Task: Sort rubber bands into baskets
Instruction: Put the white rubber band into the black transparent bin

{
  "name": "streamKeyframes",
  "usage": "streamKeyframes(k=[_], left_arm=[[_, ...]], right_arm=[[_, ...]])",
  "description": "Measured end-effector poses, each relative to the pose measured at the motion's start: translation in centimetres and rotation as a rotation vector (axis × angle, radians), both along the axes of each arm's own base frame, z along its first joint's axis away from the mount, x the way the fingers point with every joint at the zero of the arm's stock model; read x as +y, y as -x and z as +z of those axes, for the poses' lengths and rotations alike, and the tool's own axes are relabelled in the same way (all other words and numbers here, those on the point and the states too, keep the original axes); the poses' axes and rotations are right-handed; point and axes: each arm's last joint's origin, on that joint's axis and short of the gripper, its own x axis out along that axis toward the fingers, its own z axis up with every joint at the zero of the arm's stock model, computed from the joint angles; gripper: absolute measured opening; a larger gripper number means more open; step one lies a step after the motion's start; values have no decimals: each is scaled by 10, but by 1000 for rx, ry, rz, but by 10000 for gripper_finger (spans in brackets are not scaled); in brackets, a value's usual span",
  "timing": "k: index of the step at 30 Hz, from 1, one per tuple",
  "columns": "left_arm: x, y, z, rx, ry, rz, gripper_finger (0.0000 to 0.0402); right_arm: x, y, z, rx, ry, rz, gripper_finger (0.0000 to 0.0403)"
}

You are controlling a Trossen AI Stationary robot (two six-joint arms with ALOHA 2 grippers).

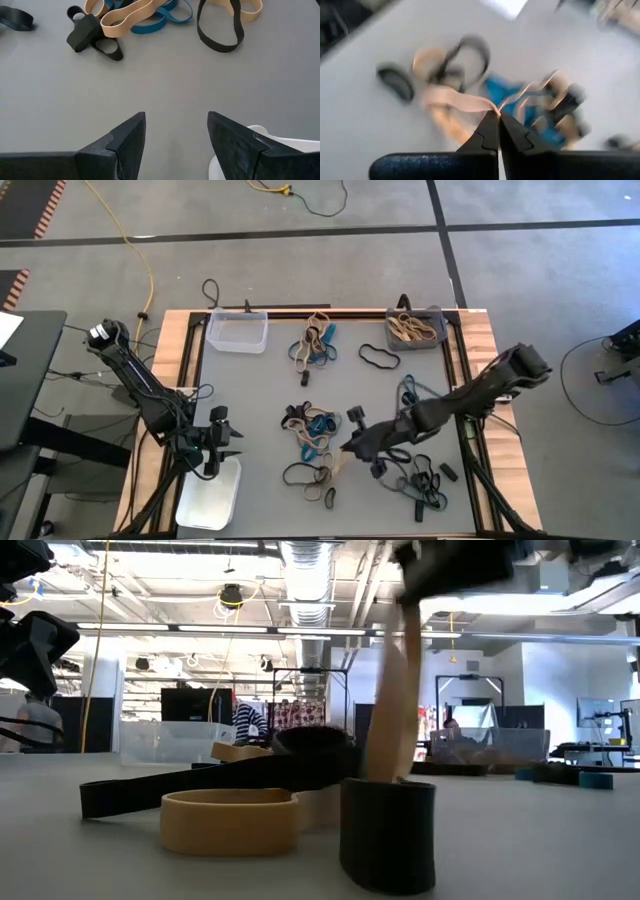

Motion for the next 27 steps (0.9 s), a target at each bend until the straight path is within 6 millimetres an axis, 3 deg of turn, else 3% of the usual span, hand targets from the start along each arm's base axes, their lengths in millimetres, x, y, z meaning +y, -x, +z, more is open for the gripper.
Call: streamKeyframes(k=[6,11,20,27], left_arm=[[0,0,0,0,0,0,206],[0,0,0,0,0,0,206],[0,0,0,0,0,0,206],[0,0,0,0,0,0,206]], right_arm=[[-11,7,46,-153,39,14,25],[-19,11,68,-228,116,-35,25],[-66,4,79,-183,287,-379,25],[-121,6,85,-73,385,-651,25]])
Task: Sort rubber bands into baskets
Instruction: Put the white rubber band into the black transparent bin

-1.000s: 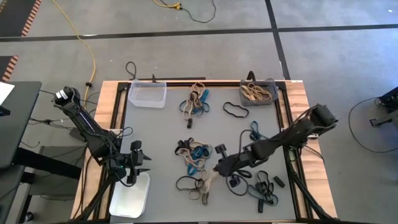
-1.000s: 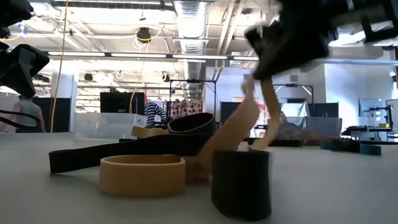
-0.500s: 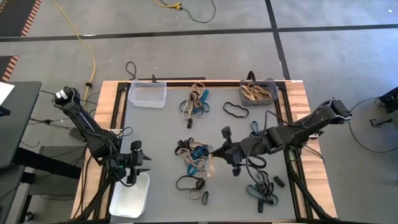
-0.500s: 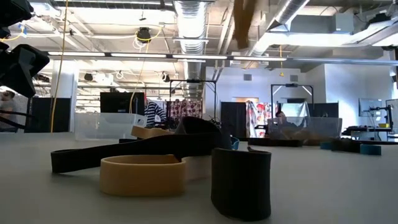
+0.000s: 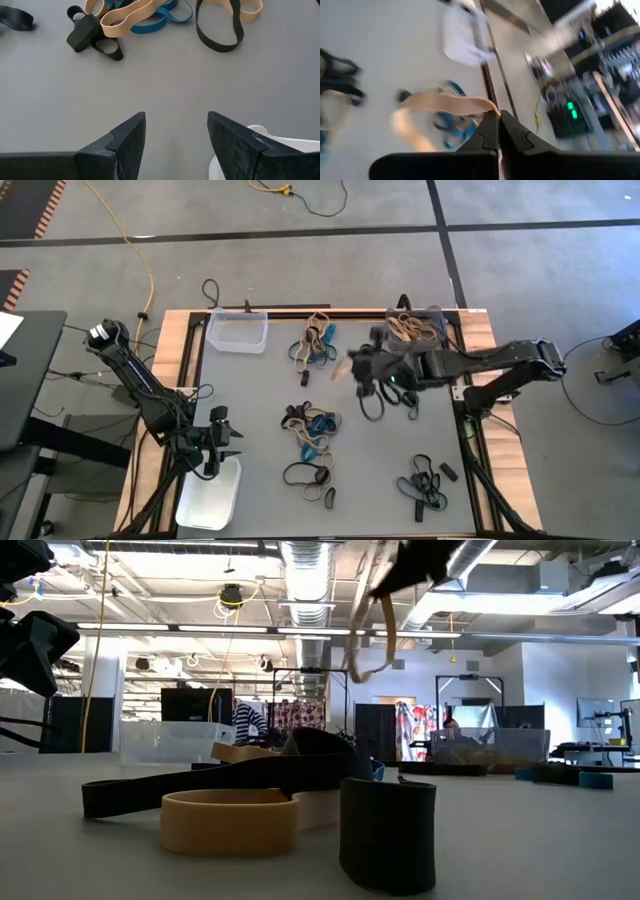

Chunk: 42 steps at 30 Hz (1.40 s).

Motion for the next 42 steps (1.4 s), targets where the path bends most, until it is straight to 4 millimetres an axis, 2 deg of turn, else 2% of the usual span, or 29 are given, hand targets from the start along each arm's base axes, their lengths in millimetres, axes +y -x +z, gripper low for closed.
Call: streamKeyframes(k=[8,15,21,32,37,42], left_arm=[[0,0,0,0,0,0,206],[0,0,0,0,0,0,206],[0,0,0,0,0,0,206],[0,0,0,0,0,0,206],[0,0,0,0,0,0,206],[0,0,0,0,0,0,206]], right_arm=[[-62,16,-6,86,-71,-272,25],[-115,42,-14,145,-139,-527,25],[-149,65,-17,177,-169,-685,26],[-188,104,-22,222,-222,-909,25],[-197,120,-24,253,-256,-984,25],[-200,128,-26,266,-296,-1013,25]])
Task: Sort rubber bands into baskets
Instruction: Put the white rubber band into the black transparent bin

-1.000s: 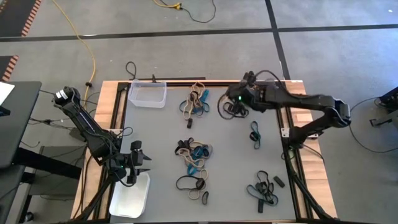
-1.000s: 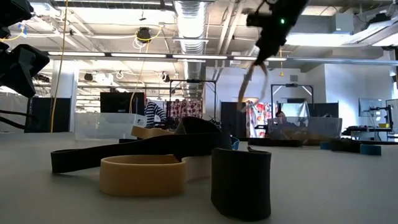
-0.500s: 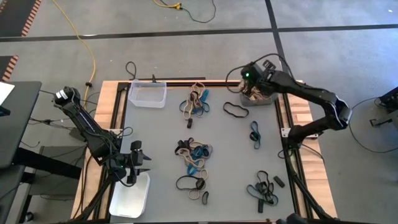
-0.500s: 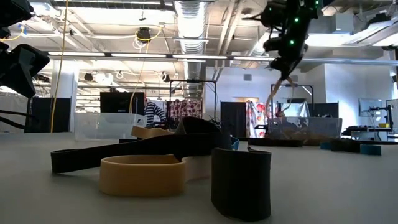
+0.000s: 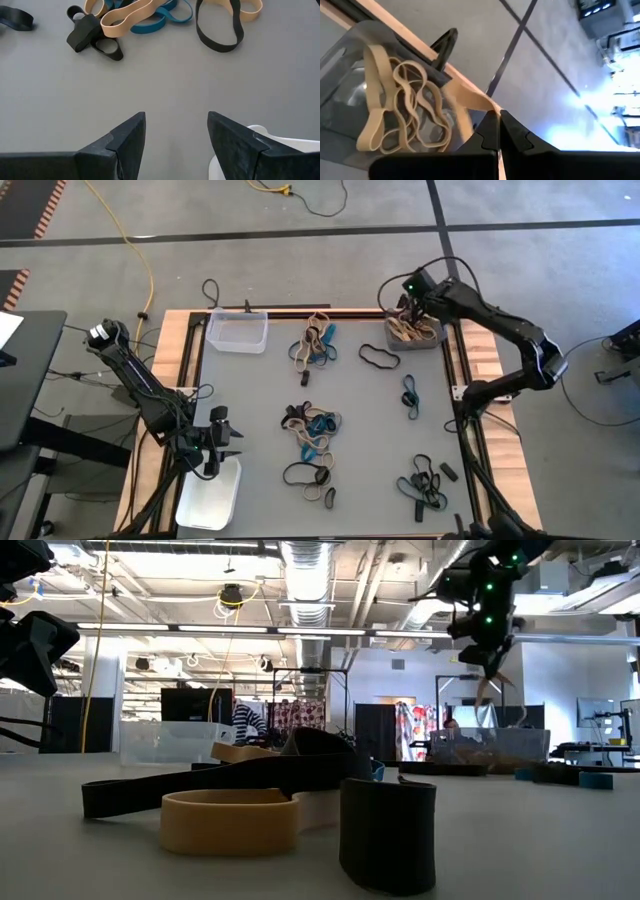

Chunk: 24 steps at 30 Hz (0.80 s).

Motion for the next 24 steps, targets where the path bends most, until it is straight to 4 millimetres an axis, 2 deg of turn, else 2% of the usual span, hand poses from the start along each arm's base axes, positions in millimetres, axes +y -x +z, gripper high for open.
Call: streamKeyframes(k=[10,24], left_arm=[[0,0,0,0,0,0,206],[0,0,0,0,0,0,206]], right_arm=[[-2,3,-7,-47,-49,-27,25],[-3,22,-63,-126,-229,-62,39]])
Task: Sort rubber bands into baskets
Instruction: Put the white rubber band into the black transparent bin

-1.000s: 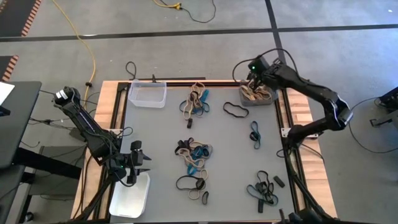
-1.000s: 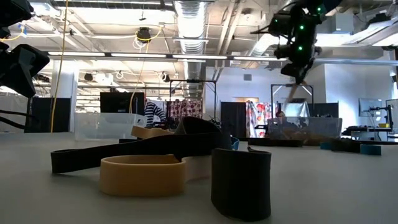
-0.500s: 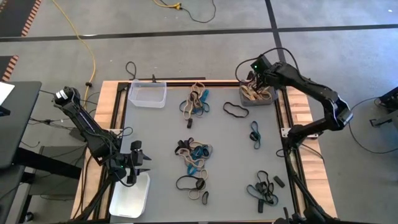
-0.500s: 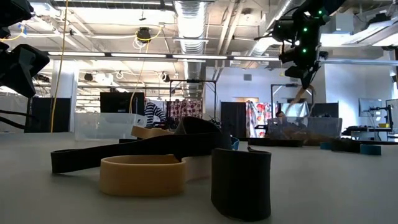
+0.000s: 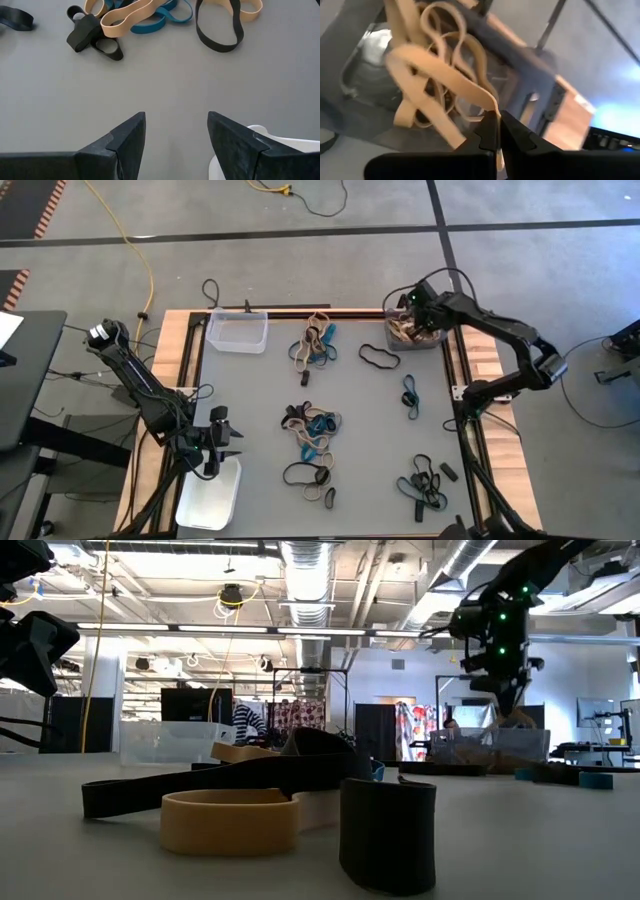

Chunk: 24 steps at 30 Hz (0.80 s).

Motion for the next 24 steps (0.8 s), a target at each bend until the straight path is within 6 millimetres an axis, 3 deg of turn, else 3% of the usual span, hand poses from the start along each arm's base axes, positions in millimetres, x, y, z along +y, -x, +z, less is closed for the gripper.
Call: streamKeyframes(k=[5,15,19,24], left_arm=[[0,0,0,0,0,0,206],[0,0,0,0,-1,0,206],[0,0,0,0,0,0,206],[0,0,0,0,0,0,206]], right_arm=[[-1,-1,-8,-22,16,6,61],[0,-10,-7,-81,65,41,193],[7,-27,-2,-138,123,110,221],[26,-62,1,-304,115,300,222]])
